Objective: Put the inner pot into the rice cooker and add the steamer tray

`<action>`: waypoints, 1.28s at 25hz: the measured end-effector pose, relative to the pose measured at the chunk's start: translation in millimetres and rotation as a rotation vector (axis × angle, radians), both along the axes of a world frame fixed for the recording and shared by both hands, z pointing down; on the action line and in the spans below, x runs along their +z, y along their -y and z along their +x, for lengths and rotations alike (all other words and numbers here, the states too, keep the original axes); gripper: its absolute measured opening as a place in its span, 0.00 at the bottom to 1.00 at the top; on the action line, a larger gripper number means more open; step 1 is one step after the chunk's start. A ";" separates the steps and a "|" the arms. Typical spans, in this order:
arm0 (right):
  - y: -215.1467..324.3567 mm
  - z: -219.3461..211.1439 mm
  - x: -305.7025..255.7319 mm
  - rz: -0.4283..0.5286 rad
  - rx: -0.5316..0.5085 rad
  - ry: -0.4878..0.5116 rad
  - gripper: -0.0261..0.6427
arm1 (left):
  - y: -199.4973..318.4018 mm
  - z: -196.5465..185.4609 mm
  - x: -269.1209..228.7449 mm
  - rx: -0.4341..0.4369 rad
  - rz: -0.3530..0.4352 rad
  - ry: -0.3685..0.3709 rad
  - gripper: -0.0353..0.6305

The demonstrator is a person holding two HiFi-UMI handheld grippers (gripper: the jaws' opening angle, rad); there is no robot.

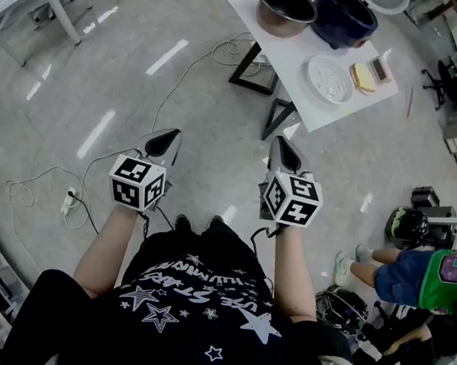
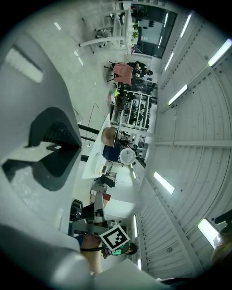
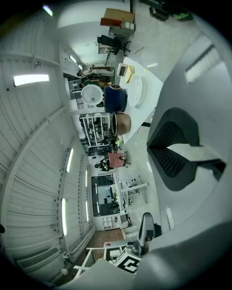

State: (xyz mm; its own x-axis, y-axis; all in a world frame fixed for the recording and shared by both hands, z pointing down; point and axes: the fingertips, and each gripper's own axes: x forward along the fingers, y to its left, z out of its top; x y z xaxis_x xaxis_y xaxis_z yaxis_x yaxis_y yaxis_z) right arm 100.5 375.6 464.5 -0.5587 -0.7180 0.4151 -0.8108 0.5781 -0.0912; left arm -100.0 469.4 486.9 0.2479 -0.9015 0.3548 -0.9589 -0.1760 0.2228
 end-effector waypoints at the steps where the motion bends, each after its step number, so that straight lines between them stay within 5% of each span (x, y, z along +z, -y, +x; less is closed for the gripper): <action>1: -2.2 -0.6 -1.5 0.001 -0.003 0.002 0.07 | -2.3 1.6 -1.3 0.003 -0.001 -0.003 0.05; 26: 7.4 -33.7 -10.7 0.028 0.001 0.073 0.08 | -11.8 -28.6 0.5 0.020 0.003 -0.021 0.06; 27: 10.1 -35.4 -10.7 0.022 -0.007 0.086 0.09 | -8.7 -30.8 -1.0 0.016 0.011 -0.018 0.08; 30: 22.6 -44.5 -7.3 -0.005 -0.037 0.107 0.35 | 4.4 -39.3 -1.4 -0.007 0.023 -0.016 0.36; 32: 37.4 -51.3 -3.8 -0.024 -0.041 0.116 0.43 | 15.5 -46.4 1.9 -0.029 0.017 -0.022 0.52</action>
